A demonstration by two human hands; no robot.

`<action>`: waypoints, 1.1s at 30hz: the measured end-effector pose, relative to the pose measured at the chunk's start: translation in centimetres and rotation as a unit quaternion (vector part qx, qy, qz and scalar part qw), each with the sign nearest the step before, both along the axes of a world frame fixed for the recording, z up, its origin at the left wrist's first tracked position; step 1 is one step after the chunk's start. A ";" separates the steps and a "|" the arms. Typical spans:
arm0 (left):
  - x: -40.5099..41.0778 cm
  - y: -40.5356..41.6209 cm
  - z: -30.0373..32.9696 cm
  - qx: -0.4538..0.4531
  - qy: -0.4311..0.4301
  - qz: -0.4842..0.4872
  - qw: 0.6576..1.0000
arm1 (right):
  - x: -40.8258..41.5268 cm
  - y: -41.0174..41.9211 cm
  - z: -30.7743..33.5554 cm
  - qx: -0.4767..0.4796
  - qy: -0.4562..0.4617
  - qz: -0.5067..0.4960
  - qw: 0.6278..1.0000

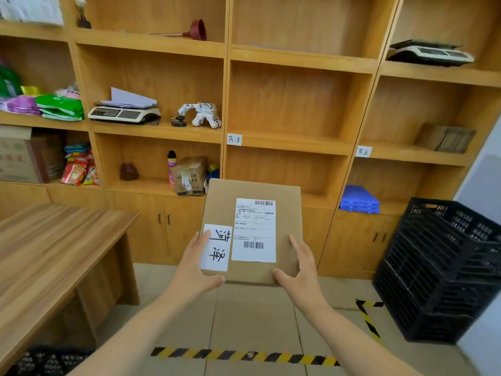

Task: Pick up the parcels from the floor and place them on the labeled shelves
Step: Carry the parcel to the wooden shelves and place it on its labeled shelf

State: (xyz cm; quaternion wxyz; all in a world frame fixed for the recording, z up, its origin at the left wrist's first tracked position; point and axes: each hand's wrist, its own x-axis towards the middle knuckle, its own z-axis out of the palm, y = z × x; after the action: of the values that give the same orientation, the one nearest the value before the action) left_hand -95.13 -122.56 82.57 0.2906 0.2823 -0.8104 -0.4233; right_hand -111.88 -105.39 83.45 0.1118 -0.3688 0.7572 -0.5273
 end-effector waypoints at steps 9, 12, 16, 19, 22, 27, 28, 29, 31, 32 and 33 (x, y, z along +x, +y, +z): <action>-10.8 -12.8 -1.3 -0.005 -0.021 -0.034 0.999 | -10.0 -11.5 -1.6 0.019 -0.010 -0.041 0.999; -14.9 -15.8 -2.0 -0.004 -0.022 -0.020 1.000 | -14.0 -14.9 -2.5 0.015 -0.019 -0.041 0.999; -20.3 -20.2 -2.5 -0.006 -0.036 0.004 0.999 | -20.0 -19.6 -3.0 0.004 -0.031 -0.015 0.999; -25.4 -23.7 -1.8 -0.011 -0.034 0.010 0.999 | -25.3 -23.4 -2.3 -0.006 -0.032 0.001 0.999; -30.7 -26.6 -0.2 -0.020 -0.032 0.023 0.999 | -31.2 -26.6 -0.7 -0.005 -0.028 0.012 1.000; -38.1 -30.8 1.6 -0.035 -0.004 0.052 0.998 | -39.5 -31.8 1.2 -0.008 0.007 0.035 0.999; -39.1 -31.7 2.0 -0.037 0.000 0.057 0.998 | -40.6 -32.8 1.5 -0.008 0.013 0.038 0.999; -40.2 -32.5 2.3 -0.039 0.002 0.060 0.997 | -41.7 -33.8 1.7 -0.008 0.018 0.042 0.999; -42.2 -34.4 3.0 -0.047 0.008 0.062 0.997 | -43.9 -35.9 2.3 -0.011 0.026 0.049 0.998; -43.1 -35.5 3.4 -0.050 0.013 0.060 0.997 | -45.0 -36.9 2.5 -0.014 0.030 0.051 0.998; -44.2 -36.5 3.8 -0.053 0.019 0.059 0.997 | -46.0 -38.0 2.8 -0.016 0.033 0.051 0.998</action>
State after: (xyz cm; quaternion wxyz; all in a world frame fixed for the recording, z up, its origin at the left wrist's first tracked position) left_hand -139.29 -159.06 86.33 0.3444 0.3057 -0.8081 -0.3673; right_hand -157.87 -143.42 86.26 0.1074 -0.4259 0.7321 -0.5207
